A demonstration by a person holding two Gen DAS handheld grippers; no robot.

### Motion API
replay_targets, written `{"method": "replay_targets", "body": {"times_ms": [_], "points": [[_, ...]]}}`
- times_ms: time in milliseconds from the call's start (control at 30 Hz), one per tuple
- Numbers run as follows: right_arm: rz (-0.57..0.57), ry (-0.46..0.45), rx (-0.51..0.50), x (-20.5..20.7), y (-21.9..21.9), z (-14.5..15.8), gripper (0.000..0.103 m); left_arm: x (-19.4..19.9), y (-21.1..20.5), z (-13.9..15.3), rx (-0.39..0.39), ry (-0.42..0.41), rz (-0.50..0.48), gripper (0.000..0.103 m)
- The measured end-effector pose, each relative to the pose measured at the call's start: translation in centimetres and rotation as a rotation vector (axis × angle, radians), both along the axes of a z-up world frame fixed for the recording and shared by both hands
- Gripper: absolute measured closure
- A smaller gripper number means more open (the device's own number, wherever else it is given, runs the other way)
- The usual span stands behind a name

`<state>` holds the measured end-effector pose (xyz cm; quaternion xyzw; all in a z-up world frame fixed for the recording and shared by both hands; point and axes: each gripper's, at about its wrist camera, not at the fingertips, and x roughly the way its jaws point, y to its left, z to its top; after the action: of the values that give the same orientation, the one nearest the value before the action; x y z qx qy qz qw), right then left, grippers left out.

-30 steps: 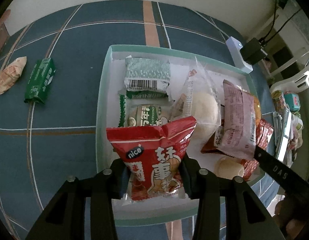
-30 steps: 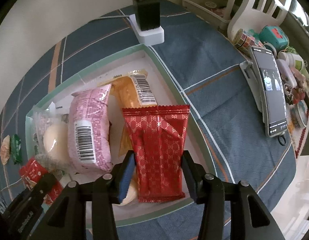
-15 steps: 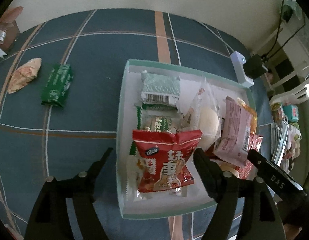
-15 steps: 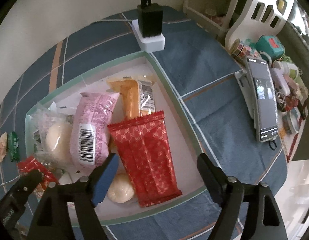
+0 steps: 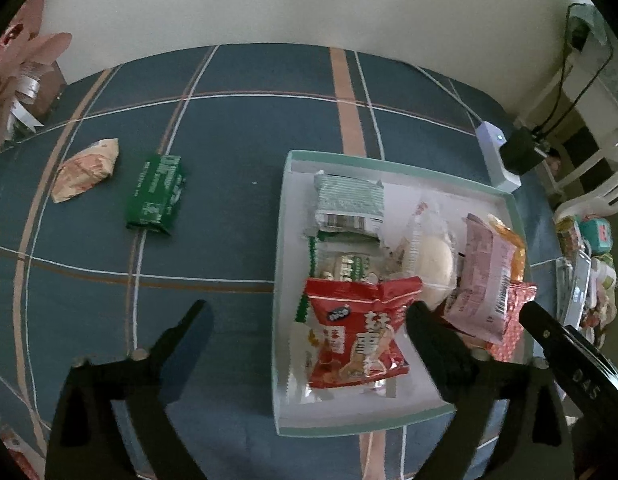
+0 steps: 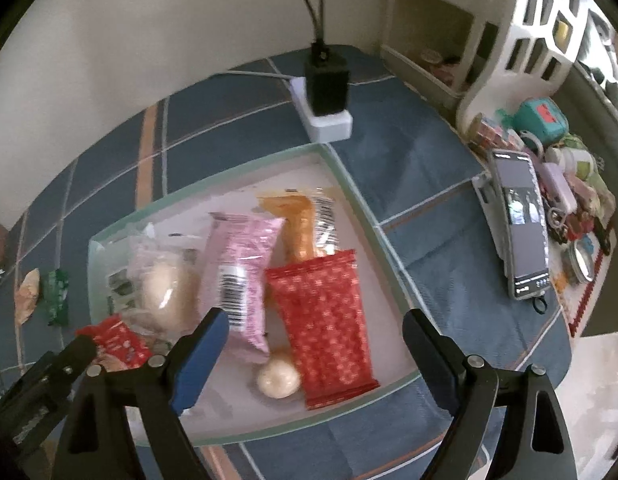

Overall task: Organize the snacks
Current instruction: 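Move both tools back toward the tan pack and green pack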

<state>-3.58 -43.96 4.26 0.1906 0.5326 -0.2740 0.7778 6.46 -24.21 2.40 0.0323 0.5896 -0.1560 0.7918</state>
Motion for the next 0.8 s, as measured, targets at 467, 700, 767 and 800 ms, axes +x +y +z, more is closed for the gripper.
{"method": "replay_targets", "body": {"times_ms": [467,700,767,800], "points": [[0.052,0.0,0.004,0.8,1.5,-0.1,0.0,0.4,0.7,-0.1,0.047,-0.029,0.047,0.0],[0.056,0.009,0.002,1.0,1.7,-0.2,0.0,0.6,1.1,0.0,0.048,-0.029,0.057,0.0],[0.057,0.012,-0.001,1.0,1.8,-0.3,0.0,0.7,1.2,0.1,0.043,-0.029,0.052,0.0],[0.059,0.013,-0.004,1.1,1.9,-0.3,0.0,0.7,1.3,0.2,0.041,-0.031,0.049,0.0]]}}
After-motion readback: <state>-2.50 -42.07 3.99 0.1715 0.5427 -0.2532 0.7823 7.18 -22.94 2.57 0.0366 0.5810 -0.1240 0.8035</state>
